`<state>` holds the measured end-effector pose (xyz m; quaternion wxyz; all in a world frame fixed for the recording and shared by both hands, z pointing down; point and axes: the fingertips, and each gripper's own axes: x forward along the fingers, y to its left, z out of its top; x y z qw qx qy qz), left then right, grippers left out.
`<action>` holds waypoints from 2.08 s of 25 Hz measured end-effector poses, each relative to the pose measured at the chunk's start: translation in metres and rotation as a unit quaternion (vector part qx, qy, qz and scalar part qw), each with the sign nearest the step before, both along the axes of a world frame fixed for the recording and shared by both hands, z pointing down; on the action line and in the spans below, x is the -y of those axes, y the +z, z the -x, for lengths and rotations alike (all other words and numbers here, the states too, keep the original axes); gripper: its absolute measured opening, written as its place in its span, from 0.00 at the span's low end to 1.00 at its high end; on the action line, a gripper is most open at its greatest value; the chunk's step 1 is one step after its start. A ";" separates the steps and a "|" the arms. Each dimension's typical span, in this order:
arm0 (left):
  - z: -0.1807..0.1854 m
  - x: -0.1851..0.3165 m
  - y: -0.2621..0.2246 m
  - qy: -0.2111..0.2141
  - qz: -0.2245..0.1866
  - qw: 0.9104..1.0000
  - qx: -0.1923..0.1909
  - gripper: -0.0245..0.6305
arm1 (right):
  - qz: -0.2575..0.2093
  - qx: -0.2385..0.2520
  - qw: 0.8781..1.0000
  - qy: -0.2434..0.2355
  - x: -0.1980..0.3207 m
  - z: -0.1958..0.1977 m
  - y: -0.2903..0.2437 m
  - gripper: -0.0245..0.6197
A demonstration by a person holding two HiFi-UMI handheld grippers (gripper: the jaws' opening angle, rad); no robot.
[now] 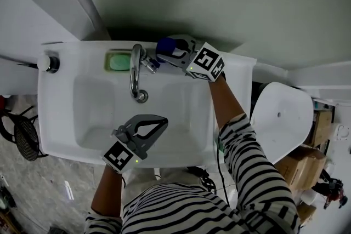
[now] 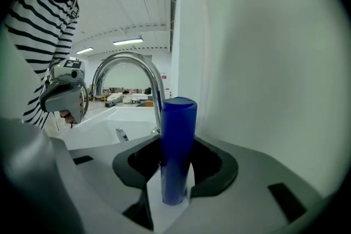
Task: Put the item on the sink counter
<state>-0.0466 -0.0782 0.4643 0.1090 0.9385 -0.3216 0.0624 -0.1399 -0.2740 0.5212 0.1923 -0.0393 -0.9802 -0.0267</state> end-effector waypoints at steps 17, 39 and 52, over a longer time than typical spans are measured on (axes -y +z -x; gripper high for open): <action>-0.002 0.004 -0.003 -0.005 -0.007 1.000 0.002 0.05 | -0.052 -0.017 0.999 -0.002 -0.006 0.004 0.002 0.28; 0.000 0.002 -0.017 -0.007 -0.026 1.000 -0.005 0.05 | -0.057 -0.016 0.998 0.007 -0.009 -0.013 -0.038 0.40; -0.002 -0.001 -0.042 -0.005 -0.048 0.999 -0.015 0.05 | -0.084 0.049 0.992 0.086 -0.015 -0.039 -0.115 0.40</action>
